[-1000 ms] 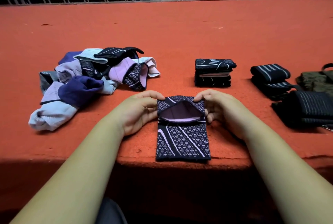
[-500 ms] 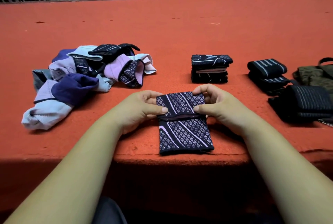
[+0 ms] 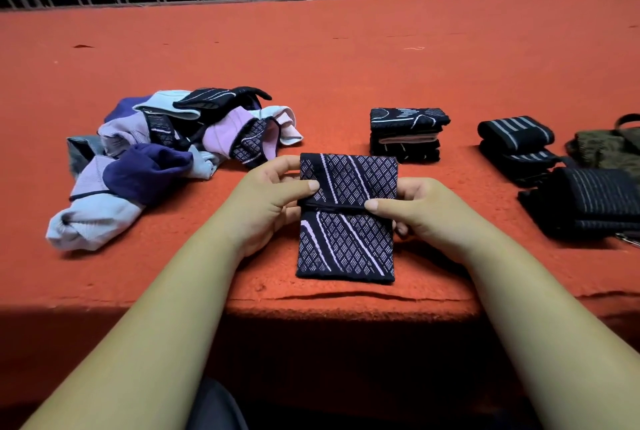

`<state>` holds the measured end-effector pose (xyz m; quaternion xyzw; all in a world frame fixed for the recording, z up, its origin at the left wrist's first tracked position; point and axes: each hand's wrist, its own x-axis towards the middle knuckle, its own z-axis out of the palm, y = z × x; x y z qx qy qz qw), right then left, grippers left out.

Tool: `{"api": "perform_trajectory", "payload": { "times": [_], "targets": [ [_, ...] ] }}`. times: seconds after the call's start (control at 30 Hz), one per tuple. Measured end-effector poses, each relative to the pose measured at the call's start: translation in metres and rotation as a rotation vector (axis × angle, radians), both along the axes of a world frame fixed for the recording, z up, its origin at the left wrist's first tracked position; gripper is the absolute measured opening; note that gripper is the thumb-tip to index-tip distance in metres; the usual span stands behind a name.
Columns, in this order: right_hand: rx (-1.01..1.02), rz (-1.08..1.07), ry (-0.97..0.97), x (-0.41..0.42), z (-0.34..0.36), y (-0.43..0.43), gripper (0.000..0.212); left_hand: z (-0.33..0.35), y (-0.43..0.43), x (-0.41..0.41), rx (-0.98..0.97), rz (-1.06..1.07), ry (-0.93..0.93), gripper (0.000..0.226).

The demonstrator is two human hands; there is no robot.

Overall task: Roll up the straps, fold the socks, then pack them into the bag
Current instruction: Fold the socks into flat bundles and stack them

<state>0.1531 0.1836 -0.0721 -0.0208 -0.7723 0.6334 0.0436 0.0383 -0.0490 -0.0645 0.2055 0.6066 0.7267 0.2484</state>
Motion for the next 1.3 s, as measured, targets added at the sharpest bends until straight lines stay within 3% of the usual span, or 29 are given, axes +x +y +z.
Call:
{"api": "perform_trajectory", "payload": {
  "times": [0.17,0.23,0.57,0.67,1.03,1.3],
  "targets": [
    [-0.027,-0.028,0.028,0.000,-0.003,0.002,0.011,-0.006,-0.002,0.003,-0.163,-0.104,0.061,0.050],
    [-0.027,-0.002,0.034,0.001,-0.001,0.000,0.005,-0.007,-0.002,0.001,-0.126,-0.090,0.041,0.047],
    [-0.116,0.004,0.005,0.002,0.003,0.003,0.036,-0.008,-0.001,-0.007,0.008,-0.105,-0.063,0.049],
    [-0.125,0.003,-0.011,0.003,0.003,0.003,0.036,-0.008,-0.002,-0.008,0.043,-0.108,-0.111,0.048],
    [-0.188,-0.008,0.041,0.007,0.006,0.001,0.032,-0.009,-0.003,-0.007,-0.067,-0.144,-0.150,0.037],
    [-0.164,-0.072,0.003,0.008,0.008,-0.001,0.055,-0.005,-0.002,-0.009,-0.089,-0.143,-0.241,0.044]
  ]
}}
